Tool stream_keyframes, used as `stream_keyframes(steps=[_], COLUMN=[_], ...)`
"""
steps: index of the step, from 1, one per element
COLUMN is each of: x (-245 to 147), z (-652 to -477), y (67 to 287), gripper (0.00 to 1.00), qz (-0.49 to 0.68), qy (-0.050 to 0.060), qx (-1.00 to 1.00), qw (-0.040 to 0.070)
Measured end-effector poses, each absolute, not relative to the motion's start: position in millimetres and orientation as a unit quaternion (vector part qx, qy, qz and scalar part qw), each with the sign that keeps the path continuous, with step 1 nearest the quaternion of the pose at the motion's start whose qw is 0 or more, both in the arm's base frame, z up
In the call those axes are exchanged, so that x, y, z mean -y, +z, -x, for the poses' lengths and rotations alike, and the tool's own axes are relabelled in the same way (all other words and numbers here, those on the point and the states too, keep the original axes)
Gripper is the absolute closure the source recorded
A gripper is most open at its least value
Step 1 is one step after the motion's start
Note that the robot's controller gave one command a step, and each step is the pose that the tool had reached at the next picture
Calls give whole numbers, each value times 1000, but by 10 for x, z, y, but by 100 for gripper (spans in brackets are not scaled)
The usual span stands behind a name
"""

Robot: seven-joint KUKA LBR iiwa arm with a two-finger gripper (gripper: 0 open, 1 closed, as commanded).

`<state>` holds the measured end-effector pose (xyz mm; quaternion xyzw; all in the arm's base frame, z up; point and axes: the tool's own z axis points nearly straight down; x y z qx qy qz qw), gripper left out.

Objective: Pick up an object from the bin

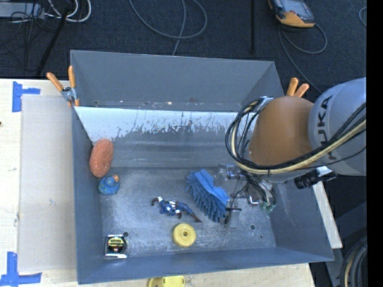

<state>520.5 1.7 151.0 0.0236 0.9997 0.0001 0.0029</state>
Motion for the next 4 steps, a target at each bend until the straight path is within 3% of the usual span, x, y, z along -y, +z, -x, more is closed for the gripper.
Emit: stream_keyframes(steps=[1,2,3,4], x=[-35,80,84,83], z=[-5208,-5134,-5729,-5725], y=[1368,1335,896,900], gripper=[0,0,100,100], qz=[-30,44,-147,-147], qy=[0,1,0,0], qx=[-1000,-999,-989,-989], qw=[1,-4,0,0])
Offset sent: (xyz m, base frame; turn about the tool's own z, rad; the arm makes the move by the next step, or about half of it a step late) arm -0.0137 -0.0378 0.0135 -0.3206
